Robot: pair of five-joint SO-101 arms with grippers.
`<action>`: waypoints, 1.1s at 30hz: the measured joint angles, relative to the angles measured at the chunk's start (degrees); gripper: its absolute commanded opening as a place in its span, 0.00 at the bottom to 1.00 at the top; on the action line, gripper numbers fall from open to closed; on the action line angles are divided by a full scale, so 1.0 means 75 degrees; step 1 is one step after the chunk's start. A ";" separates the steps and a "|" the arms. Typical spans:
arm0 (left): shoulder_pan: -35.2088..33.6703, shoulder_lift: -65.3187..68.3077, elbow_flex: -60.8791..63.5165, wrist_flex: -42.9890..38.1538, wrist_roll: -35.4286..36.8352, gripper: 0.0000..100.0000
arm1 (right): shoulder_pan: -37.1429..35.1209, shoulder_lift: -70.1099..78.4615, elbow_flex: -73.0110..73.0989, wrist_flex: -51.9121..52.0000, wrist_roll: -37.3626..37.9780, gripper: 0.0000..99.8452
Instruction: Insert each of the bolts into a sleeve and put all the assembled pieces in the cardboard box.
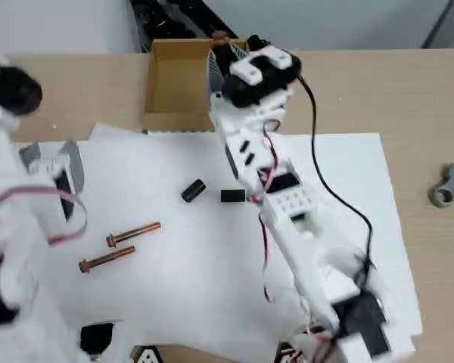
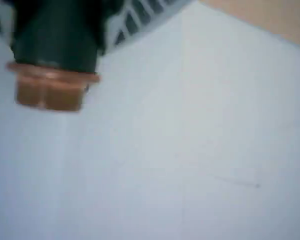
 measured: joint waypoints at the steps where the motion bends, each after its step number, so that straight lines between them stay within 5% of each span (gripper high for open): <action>1: 0.0000 -0.0281 0.0316 0.0000 0.0000 0.14 | 0.0000 0.0387 -0.0281 -0.0012 0.0000 0.00; 20: -0.0012 -0.1875 0.3610 0.0000 0.0000 0.14 | 0.0000 0.7138 -0.6224 0.1067 0.0809 0.06; 24: -0.0012 -0.1840 0.3892 0.0000 0.0000 0.14 | 0.0000 0.7689 -0.7092 0.1840 0.0809 0.12; 33: -0.0012 -0.1301 0.4009 0.0000 0.0000 0.14 | 0.0000 0.7689 -0.7490 0.2204 0.0504 0.10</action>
